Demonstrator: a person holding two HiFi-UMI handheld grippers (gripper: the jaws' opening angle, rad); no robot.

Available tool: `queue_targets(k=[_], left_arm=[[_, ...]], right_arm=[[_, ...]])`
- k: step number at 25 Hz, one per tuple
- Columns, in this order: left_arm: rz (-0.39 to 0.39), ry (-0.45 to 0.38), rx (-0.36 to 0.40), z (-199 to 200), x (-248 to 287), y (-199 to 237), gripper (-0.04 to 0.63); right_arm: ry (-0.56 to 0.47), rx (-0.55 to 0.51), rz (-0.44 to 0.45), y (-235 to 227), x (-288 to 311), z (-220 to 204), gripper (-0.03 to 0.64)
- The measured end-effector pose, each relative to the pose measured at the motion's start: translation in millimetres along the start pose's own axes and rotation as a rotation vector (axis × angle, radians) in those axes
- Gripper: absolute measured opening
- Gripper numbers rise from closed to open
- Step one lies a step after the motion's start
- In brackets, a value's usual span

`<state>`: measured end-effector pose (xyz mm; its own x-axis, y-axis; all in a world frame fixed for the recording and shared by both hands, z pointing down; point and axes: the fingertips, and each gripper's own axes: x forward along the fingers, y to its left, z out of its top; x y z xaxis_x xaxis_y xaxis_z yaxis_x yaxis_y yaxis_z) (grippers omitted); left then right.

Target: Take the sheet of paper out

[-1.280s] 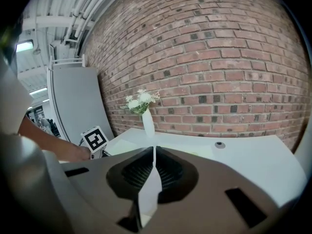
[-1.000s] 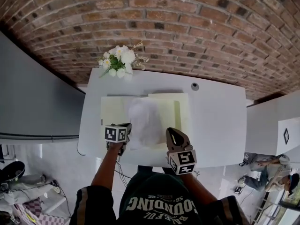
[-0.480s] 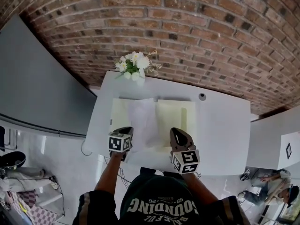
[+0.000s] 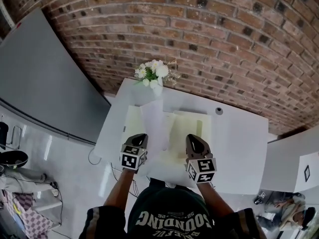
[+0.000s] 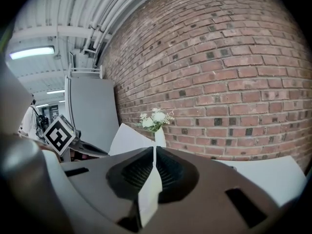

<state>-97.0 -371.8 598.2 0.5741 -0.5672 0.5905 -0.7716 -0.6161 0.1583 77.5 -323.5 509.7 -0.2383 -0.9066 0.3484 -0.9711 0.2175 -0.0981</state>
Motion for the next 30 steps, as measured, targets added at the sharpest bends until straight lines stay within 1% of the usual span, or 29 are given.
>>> queue_targets(k=[4, 7, 9, 17, 21, 26, 30], left_arm=[[0.009, -0.085, 0.025, 27, -19, -11, 0.012], [0.02, -0.135, 0.048, 44, -33, -19, 0.012], [0.031, -0.163, 0.065, 53, -41, -23, 0.012], [0.049, -0.249, 0.09, 82, -67, -35, 0.012], [0.053, -0.27, 0.095, 87, -72, -38, 0.012], [0.044, -0.267, 0.091, 86, -72, -42, 0.012], [0.039, -0.269, 0.086, 85, -72, -45, 0.012]], right_arm=[[-0.028, -0.015, 0.007, 0, -5, 12, 0.072], [-0.055, -0.015, 0.034, 3, -10, 21, 0.072], [-0.071, -0.021, 0.043, 5, -13, 24, 0.072], [-0.105, -0.053, 0.077, 14, -20, 36, 0.072], [-0.108, -0.067, 0.088, 18, -21, 36, 0.072], [-0.085, -0.075, 0.057, 12, -24, 33, 0.072], [-0.086, -0.075, 0.061, 11, -25, 34, 0.072]])
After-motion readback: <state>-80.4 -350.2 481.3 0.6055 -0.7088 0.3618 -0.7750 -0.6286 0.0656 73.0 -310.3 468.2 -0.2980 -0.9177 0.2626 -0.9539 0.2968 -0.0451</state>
